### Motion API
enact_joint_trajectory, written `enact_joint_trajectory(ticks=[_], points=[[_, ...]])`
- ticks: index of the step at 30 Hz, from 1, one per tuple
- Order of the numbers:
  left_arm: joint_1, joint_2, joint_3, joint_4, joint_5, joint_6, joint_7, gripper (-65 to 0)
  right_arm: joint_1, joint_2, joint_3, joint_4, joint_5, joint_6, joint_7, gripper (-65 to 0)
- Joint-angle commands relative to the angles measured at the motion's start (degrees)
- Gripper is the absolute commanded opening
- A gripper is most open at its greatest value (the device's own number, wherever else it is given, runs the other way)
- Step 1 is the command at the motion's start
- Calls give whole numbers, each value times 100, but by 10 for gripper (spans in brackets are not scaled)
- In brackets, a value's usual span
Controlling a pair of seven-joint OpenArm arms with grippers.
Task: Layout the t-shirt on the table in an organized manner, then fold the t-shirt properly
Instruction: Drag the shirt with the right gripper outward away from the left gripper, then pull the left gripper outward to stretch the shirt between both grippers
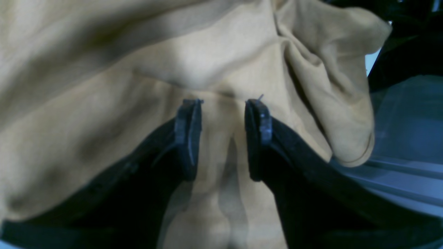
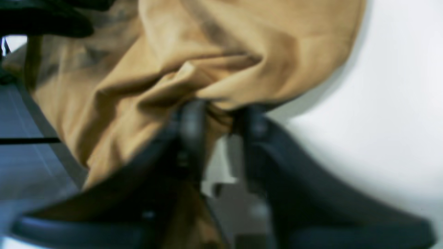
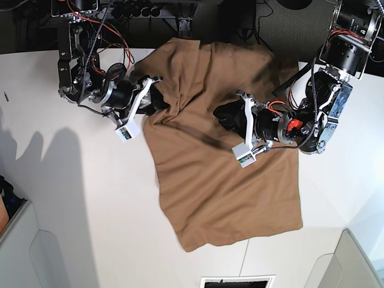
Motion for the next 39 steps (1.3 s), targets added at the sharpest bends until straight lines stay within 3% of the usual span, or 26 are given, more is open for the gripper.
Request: enact_joint_trajectory(ticks=[1, 2, 10, 18, 27, 30, 31, 32, 39], points=[[-105, -48, -46, 74, -116, -32, -107, -411, 63, 11, 2, 70, 68, 20, 96, -610], [-105, -48, -46, 74, -116, -32, -107, -411, 66, 13, 2, 72, 50, 20, 118, -650], [-107, -48, -46, 74, -118, -32, -105, -411, 426, 15, 192, 72, -520, -24, 350, -650], [-107, -50, -46, 74, -114, -32, -103, -411, 1036, 44, 1513, 72, -540, -20, 345, -650], [-105, -48, -46, 74, -116, -32, -107, -411, 1327, 914, 1945, 72, -531, -26, 356, -650], [-107, -48, -46, 74, -116, -32, -144, -411, 1296, 970, 1943, 72, -531, -166, 238, -358], [-107, -48, -46, 74, -114, -32, -149, -411, 1298, 964, 1943, 72, -503, -225, 168, -289], [-107, -46, -46, 74, -114, -32, -149, -411, 1300, 964, 1943, 70, -402, -289, 83, -261], [-107, -48, -46, 72, 297, -32, -289, -411, 1283, 922, 1943, 76, 426, -323, -564, -263]])
